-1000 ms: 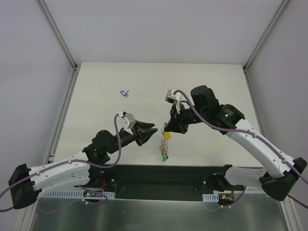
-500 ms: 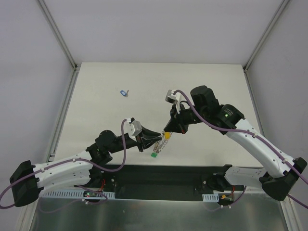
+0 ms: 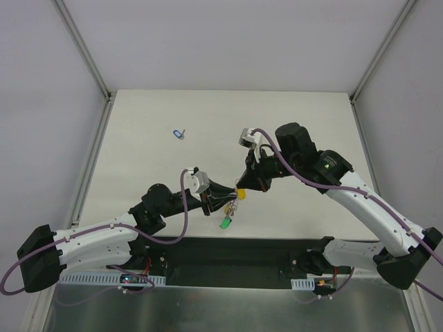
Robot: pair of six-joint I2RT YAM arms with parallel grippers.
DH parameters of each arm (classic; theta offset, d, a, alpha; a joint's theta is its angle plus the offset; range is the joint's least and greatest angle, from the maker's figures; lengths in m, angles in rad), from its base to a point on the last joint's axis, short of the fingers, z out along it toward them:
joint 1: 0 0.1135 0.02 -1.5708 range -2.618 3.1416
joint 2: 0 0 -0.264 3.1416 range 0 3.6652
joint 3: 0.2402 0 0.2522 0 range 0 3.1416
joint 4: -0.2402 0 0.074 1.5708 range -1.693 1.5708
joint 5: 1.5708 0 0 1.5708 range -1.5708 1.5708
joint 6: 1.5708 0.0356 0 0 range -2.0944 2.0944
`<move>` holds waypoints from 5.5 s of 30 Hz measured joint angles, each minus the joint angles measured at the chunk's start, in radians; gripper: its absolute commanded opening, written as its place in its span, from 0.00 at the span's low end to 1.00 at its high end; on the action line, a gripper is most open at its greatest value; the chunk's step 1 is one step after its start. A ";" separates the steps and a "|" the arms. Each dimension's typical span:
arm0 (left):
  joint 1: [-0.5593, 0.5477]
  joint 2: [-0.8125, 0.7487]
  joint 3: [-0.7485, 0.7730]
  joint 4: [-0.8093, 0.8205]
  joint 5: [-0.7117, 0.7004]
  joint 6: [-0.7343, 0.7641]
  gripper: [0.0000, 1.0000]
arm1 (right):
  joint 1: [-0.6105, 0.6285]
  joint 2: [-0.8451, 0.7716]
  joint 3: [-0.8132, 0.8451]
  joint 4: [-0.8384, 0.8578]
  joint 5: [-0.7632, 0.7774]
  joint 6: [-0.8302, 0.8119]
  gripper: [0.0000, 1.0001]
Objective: Put the keys on the keyring
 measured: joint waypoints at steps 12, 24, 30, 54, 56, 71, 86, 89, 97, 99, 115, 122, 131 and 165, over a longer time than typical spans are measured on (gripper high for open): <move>0.000 -0.011 -0.005 0.012 -0.035 -0.008 0.35 | -0.005 0.000 -0.005 0.008 -0.017 -0.016 0.01; 0.000 -0.074 -0.054 0.010 -0.061 -0.003 0.29 | -0.015 0.001 -0.014 0.004 -0.065 -0.040 0.01; 0.000 -0.039 -0.054 0.023 -0.061 0.001 0.29 | -0.015 0.009 -0.014 0.003 -0.080 -0.047 0.01; 0.000 0.003 -0.044 0.082 0.019 0.003 0.22 | -0.019 0.013 -0.014 -0.001 -0.085 -0.047 0.01; 0.000 0.005 -0.040 0.084 0.019 0.003 0.19 | -0.019 0.014 -0.014 -0.001 -0.085 -0.047 0.01; 0.000 0.025 -0.033 0.082 0.027 0.002 0.24 | -0.023 0.018 -0.014 -0.008 -0.086 -0.047 0.01; 0.000 0.034 -0.033 0.074 0.055 0.023 0.00 | -0.027 0.018 -0.013 -0.016 -0.087 -0.051 0.01; 0.000 0.034 -0.032 0.065 0.055 0.031 0.00 | -0.030 0.018 -0.013 -0.024 -0.087 -0.055 0.01; 0.000 0.028 0.015 -0.039 0.053 0.038 0.00 | -0.031 0.018 -0.009 -0.051 -0.086 -0.073 0.01; 0.000 0.028 0.044 -0.087 0.048 0.038 0.00 | -0.030 0.018 0.000 -0.058 -0.083 -0.076 0.01; 0.000 0.041 0.207 -0.381 0.039 0.007 0.00 | 0.082 0.059 0.062 -0.095 0.028 -0.101 0.01; -0.001 0.009 0.209 -0.449 -0.005 -0.021 0.00 | 0.104 0.077 0.059 -0.090 0.074 -0.103 0.01; 0.000 -0.055 0.212 -0.520 -0.029 -0.027 0.00 | 0.095 0.062 -0.012 -0.001 0.076 -0.090 0.01; 0.000 0.037 0.212 -0.591 -0.212 -0.033 0.26 | -0.042 0.210 -0.272 0.312 -0.043 -0.028 0.01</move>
